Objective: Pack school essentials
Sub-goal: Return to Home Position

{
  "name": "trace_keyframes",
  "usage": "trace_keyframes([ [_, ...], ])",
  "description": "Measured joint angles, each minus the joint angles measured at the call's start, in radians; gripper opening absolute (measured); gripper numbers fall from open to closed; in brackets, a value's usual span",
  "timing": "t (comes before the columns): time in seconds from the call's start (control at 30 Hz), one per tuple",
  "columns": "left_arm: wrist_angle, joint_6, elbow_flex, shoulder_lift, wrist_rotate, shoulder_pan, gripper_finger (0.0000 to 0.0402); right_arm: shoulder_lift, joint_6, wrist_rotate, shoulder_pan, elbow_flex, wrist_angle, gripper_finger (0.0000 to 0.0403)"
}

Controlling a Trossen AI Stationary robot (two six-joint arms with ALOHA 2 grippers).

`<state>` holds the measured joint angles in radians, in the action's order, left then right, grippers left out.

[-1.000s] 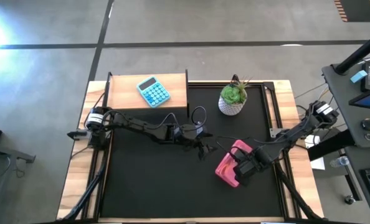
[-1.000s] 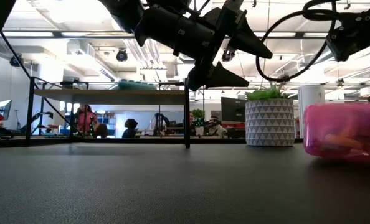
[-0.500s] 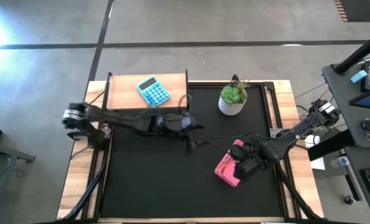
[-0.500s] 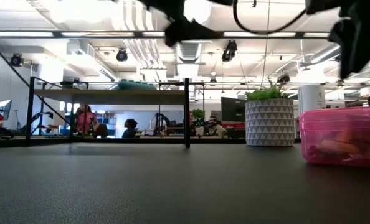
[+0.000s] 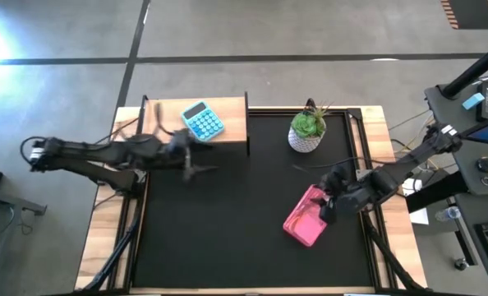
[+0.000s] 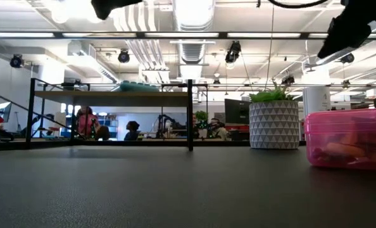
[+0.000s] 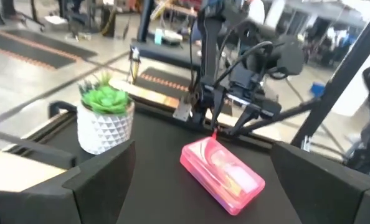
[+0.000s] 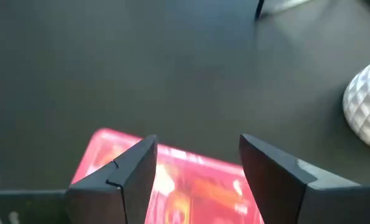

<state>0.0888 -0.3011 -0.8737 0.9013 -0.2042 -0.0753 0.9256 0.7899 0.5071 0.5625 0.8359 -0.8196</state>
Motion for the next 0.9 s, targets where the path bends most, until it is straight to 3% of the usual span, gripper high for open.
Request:
trace_keyframes([
  [0.37,-0.023,-0.001,0.227,-0.334,-0.02,0.002,0.0357,-0.269,-0.024,0.211,0.0,-0.192,0.199,0.0219],
  [0.6,-0.027,0.02,0.356,-0.437,-0.021,0.002,0.0357,-0.43,-0.032,0.256,0.0,-0.305,0.334,0.0219],
  [0.9,-0.036,0.02,0.5,-0.677,-0.023,0.002,0.0357,-0.531,-0.032,0.31,0.0,-0.395,0.414,0.0219],
])
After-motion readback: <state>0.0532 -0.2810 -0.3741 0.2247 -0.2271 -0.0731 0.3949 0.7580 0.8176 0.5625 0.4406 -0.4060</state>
